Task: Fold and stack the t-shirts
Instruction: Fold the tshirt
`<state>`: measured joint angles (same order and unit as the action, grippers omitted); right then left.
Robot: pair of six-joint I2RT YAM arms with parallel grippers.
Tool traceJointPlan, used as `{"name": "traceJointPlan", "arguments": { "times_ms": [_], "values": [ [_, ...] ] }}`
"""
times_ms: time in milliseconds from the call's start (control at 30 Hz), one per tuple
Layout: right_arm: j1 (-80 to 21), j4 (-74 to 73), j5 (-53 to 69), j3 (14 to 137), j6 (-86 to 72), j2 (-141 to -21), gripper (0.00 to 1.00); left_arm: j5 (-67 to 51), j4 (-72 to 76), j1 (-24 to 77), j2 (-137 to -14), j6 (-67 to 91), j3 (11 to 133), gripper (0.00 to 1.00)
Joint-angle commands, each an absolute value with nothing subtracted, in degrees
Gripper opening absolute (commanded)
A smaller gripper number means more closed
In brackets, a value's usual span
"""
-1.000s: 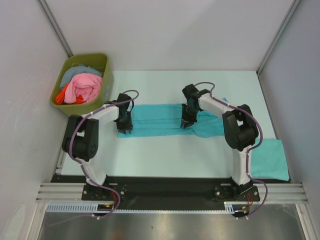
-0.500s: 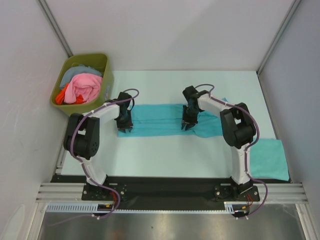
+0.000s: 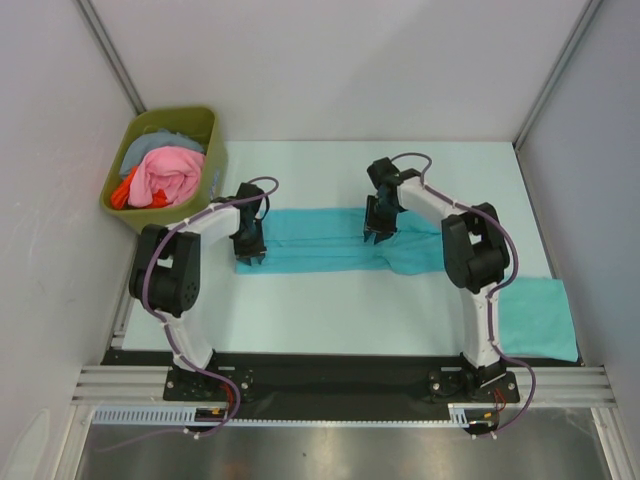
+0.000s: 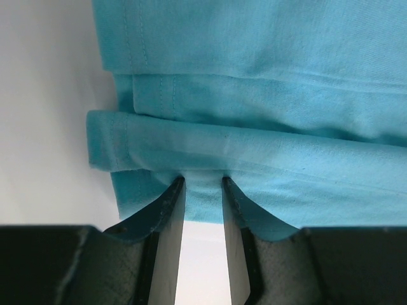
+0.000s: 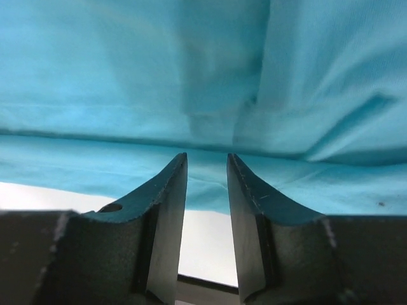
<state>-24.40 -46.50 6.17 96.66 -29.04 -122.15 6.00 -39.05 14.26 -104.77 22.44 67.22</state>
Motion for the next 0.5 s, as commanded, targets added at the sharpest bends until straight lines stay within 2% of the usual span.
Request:
{"name": "traceJointPlan", "arguments": {
  "times_ms": [0, 200, 467],
  "values": [
    [-26.27, -47.74, 4.75, 92.04, -28.83, -117.09, 0.37, 7.56, -37.35, 13.71, -105.65, 22.85, 69.34, 0.35],
    [-26.89, -42.99, 2.81, 83.07, -31.20, -111.18, 0.29, 7.03, -37.09, 13.71, -105.82, 22.85, 68.64, 0.35],
    [-26.46, -40.96, 1.14, 81.12, -32.69, -110.12, 0.24, 6.50, -36.91, 13.71, -106.17, 23.03, 68.38, 0.34]
  ]
}}
